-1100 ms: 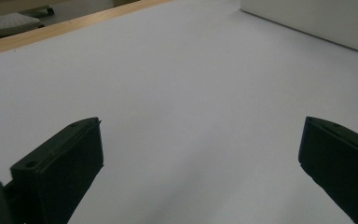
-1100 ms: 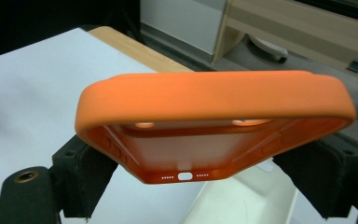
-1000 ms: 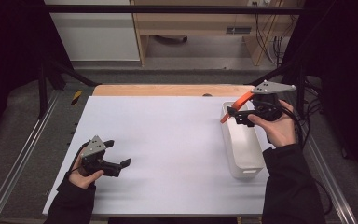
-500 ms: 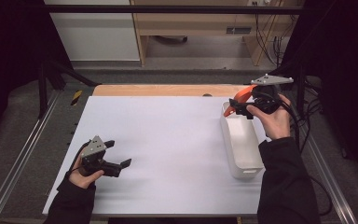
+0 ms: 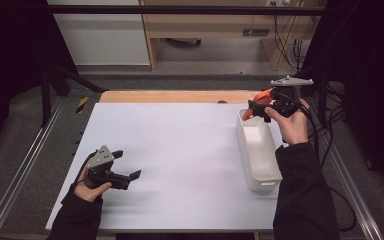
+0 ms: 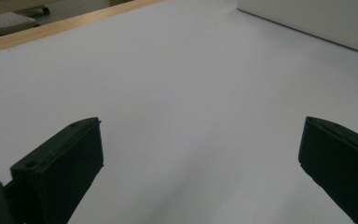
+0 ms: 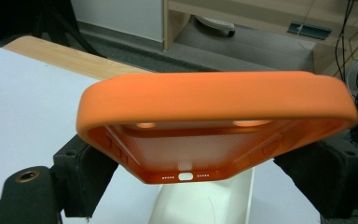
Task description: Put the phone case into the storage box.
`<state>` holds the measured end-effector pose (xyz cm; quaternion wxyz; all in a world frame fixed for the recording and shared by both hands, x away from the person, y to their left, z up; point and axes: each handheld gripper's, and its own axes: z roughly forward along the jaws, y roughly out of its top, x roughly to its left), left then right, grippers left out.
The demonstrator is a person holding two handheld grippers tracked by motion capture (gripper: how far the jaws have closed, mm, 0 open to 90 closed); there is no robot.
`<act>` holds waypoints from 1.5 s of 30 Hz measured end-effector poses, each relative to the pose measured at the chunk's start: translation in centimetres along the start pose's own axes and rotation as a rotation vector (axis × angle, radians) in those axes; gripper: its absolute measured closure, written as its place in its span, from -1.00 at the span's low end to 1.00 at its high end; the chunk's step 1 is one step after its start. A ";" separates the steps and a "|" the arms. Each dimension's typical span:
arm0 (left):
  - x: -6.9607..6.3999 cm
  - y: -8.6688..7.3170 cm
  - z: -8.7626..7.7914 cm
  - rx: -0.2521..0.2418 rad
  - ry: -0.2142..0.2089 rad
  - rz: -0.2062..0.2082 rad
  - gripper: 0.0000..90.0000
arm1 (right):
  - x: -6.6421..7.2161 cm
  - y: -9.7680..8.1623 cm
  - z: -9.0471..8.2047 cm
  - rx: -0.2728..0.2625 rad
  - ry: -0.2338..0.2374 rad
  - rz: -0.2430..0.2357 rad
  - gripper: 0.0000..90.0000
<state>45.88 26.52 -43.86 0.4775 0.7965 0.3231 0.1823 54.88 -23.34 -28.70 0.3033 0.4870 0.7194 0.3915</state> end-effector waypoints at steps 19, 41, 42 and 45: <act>-0.1 -0.1 0.3 0.006 -0.011 0.008 -1.00 | -0.5 0.2 2.4 0.076 -0.070 0.077 -0.66; -0.1 -0.1 0.3 0.004 -0.011 0.013 -1.00 | -0.9 -0.1 5.3 0.122 -0.147 0.149 -0.66; -0.1 -0.1 0.3 0.003 -0.012 0.010 -1.00 | -1.0 -0.1 5.3 0.125 -0.149 0.153 -0.66; -0.1 -0.1 0.3 0.005 -0.012 0.012 -1.00 | -1.1 -0.2 5.7 0.133 -0.149 0.156 -0.66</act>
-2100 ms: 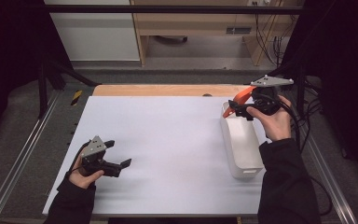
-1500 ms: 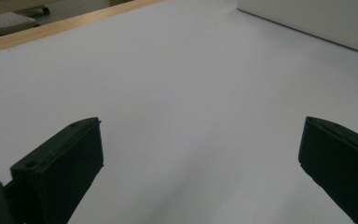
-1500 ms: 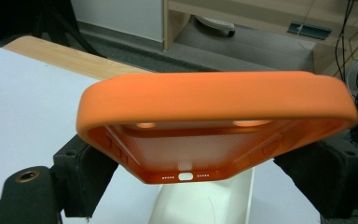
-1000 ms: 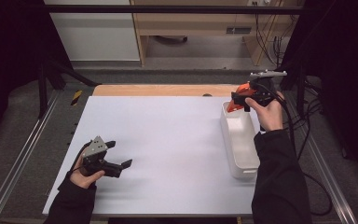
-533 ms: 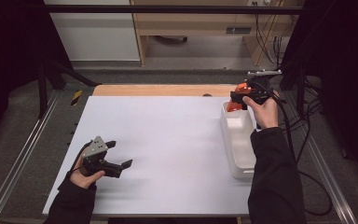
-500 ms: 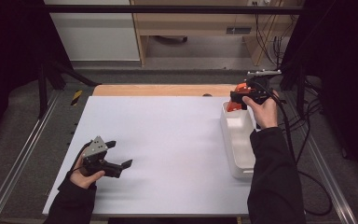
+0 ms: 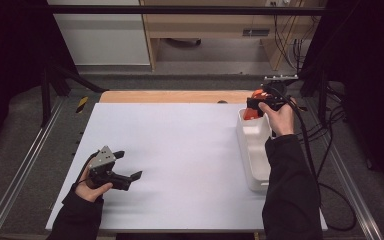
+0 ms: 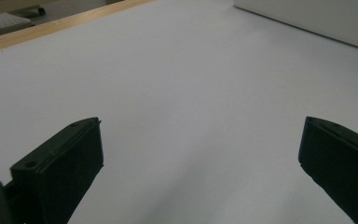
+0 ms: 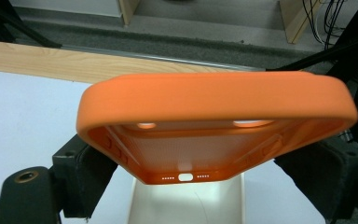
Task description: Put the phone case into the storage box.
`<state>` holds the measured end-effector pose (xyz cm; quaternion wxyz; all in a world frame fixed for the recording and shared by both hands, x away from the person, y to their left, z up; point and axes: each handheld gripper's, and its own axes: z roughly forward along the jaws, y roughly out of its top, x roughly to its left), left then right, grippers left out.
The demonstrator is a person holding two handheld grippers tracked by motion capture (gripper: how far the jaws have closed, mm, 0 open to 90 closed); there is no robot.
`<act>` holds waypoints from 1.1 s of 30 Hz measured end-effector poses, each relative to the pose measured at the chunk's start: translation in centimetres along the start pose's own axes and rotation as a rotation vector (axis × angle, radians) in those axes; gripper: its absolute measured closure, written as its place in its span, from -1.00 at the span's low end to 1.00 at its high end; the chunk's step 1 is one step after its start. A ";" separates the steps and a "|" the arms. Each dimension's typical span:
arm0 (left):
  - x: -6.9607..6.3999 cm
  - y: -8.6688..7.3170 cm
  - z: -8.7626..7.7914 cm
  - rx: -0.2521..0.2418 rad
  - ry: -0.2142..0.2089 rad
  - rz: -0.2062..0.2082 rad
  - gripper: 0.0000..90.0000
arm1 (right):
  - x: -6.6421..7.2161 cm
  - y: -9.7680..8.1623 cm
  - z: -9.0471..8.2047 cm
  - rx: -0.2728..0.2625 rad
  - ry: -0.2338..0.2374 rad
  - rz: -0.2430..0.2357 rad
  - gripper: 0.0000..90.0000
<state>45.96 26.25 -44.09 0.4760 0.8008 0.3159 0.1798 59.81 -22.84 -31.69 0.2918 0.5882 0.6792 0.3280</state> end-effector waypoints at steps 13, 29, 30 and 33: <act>0.0 0.0 0.0 -0.002 -0.006 0.001 -1.00 | 0.2 -0.1 1.9 0.035 -0.026 0.017 -0.66; 0.1 -0.1 0.1 0.006 -0.008 0.002 -1.00 | 0.4 -0.5 4.2 0.078 -0.053 0.022 -0.66; 0.1 -0.1 0.1 0.006 -0.008 0.003 -1.00 | 0.4 -0.5 4.3 0.084 -0.053 0.028 -0.66; 0.1 -0.1 0.2 0.008 -0.008 0.003 -1.00 | 0.4 -0.7 4.8 0.091 -0.056 0.034 -0.66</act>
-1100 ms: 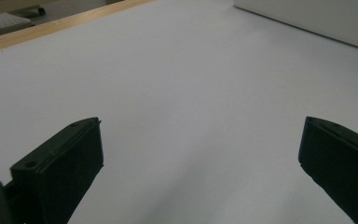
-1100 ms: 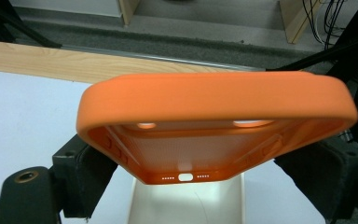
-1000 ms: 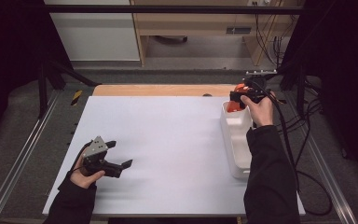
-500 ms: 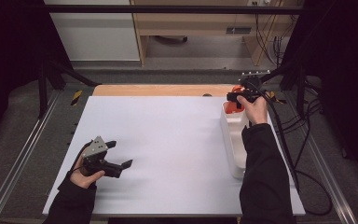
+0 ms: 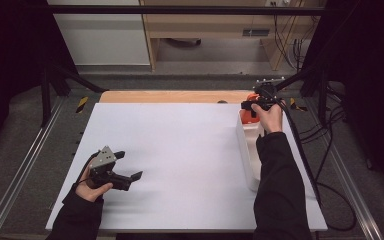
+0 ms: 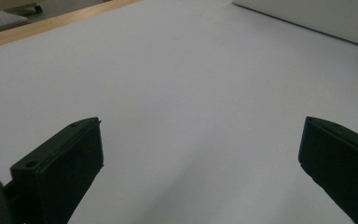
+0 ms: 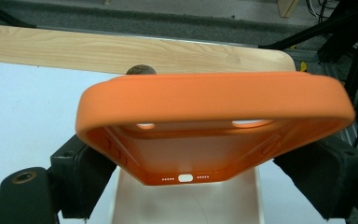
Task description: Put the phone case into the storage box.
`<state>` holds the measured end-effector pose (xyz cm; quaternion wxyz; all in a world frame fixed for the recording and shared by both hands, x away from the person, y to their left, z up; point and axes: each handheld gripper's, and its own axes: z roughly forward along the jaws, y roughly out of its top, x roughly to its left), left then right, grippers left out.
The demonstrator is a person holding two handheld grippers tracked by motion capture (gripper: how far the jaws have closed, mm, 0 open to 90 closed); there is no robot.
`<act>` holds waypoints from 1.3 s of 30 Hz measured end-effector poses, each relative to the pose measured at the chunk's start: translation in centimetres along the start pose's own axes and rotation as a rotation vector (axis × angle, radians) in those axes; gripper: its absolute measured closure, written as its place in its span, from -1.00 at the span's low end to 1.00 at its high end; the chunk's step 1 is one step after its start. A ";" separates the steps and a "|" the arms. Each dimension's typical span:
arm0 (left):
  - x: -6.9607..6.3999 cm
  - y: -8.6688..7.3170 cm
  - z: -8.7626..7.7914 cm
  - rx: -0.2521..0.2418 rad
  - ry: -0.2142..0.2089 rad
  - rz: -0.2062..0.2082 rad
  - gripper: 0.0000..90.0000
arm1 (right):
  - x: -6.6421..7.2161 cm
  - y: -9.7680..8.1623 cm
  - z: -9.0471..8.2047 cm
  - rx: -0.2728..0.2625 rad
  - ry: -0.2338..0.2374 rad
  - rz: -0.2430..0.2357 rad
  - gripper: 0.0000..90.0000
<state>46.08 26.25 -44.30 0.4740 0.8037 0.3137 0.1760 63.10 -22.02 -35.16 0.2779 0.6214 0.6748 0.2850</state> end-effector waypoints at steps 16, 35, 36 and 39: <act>0.0 -0.1 0.1 0.006 -0.001 0.005 -1.00 | 0.3 -0.7 1.9 0.036 -0.007 0.000 -0.66; 0.0 -0.1 0.1 0.006 -0.002 0.006 -1.00 | 0.3 -1.2 3.6 0.071 -0.023 0.013 -0.66; 0.0 -0.1 0.1 0.006 -0.002 0.005 -1.00 | 0.3 -1.3 3.6 0.073 -0.024 0.012 -0.66; 0.0 -0.1 0.1 0.007 -0.002 0.005 -1.00 | 0.3 -1.3 3.6 0.070 -0.023 0.013 -0.66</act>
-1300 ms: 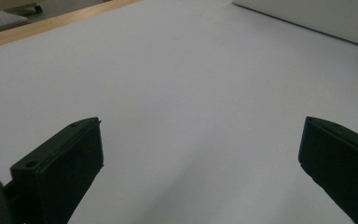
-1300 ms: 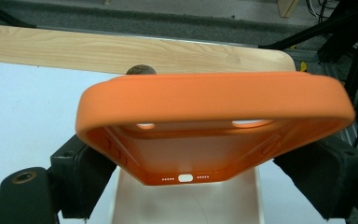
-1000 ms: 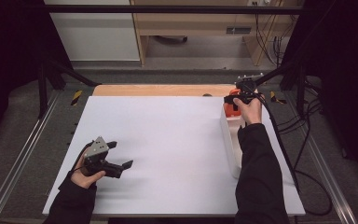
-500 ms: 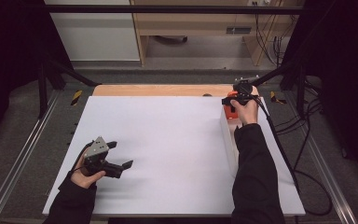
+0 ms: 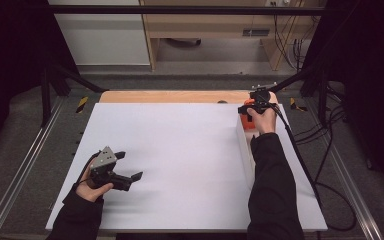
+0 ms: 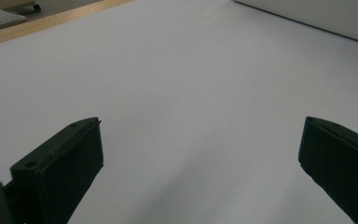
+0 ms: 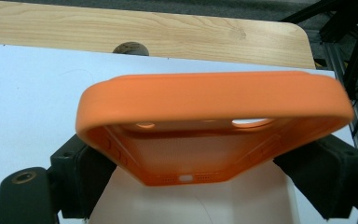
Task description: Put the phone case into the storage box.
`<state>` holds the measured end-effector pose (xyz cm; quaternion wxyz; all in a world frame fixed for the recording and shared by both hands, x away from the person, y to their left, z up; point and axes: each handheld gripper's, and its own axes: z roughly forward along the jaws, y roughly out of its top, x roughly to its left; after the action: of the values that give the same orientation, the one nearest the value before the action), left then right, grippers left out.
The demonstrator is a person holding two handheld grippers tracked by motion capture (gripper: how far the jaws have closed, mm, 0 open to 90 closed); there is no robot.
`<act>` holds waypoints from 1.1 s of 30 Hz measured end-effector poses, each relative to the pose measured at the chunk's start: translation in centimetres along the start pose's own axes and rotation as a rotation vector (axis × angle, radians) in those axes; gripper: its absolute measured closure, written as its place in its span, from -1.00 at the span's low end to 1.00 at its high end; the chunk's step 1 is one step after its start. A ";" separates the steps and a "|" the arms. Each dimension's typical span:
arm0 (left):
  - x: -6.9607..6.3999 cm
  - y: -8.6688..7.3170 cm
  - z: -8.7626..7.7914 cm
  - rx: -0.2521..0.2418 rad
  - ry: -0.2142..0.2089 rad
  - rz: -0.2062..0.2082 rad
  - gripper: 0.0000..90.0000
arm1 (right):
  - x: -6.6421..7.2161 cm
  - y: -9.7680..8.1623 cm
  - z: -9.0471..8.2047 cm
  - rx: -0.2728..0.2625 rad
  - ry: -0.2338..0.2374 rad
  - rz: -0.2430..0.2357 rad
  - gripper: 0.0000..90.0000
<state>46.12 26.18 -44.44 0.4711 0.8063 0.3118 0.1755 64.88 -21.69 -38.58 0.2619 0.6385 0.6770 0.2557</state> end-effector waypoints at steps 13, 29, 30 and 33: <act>0.0 0.0 0.0 0.000 -0.001 0.000 -1.00 | -0.2 0.1 0.0 -0.004 0.049 -0.003 -0.85; 0.0 0.0 0.0 0.000 0.001 0.001 -1.00 | -0.7 0.1 -3.1 -0.128 0.107 -0.043 -0.95; 0.0 0.0 0.0 -0.001 0.002 0.001 -1.00 | -0.7 0.0 -3.5 -0.140 0.116 -0.046 -0.95; -0.1 0.1 0.0 -0.001 0.003 0.002 -1.00 | -0.5 -0.2 -4.8 -0.178 0.145 -0.059 -0.96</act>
<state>46.07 26.13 -44.34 0.4711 0.8060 0.3113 0.1774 61.45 -22.24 -35.19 0.2754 0.5724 0.6873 0.3524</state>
